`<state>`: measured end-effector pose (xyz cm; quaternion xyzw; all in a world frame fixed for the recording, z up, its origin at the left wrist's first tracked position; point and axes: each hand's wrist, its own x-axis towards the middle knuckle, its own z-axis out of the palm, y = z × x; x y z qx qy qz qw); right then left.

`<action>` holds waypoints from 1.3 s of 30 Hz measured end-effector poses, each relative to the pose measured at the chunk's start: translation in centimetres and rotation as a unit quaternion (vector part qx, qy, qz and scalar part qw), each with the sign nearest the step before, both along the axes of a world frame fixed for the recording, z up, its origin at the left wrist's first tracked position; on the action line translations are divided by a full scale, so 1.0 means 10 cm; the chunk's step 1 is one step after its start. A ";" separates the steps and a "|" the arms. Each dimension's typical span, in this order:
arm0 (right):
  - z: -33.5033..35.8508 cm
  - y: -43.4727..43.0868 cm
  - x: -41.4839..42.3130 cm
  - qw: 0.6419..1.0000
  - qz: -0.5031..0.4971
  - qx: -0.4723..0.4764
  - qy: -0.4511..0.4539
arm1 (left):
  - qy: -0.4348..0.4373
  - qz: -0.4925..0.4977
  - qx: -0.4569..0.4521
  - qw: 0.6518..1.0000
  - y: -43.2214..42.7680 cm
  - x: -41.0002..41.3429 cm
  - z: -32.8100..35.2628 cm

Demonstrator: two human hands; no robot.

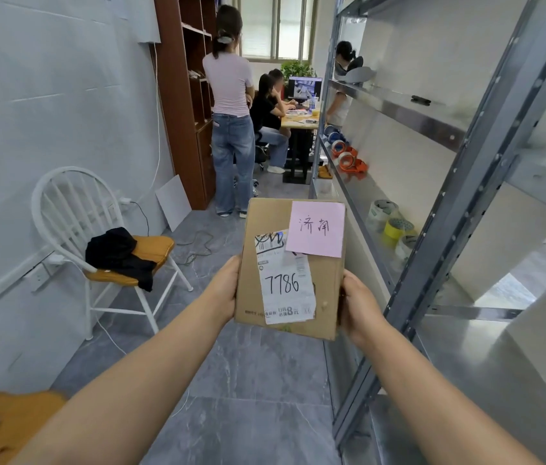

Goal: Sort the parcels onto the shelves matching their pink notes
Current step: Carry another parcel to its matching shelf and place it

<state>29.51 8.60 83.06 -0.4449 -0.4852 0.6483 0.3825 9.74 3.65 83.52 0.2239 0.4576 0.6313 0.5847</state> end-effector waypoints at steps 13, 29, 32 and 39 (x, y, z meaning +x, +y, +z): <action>-0.04 0.05 0.37 0.999 -0.047 -0.024 -0.005 | 0.032 0.001 0.050 0.998 -0.03 0.57 0.04; -0.09 -0.22 0.31 0.976 -0.206 -0.009 0.072 | 0.028 -0.212 0.014 0.977 0.48 0.44 0.02; -0.07 -0.42 0.35 0.963 -0.257 -0.013 0.078 | 0.037 -0.283 0.017 0.958 0.52 0.50 -0.06; -0.12 -1.14 0.65 0.918 -0.392 -0.032 0.058 | 0.076 -0.424 0.048 0.901 0.32 0.98 -0.12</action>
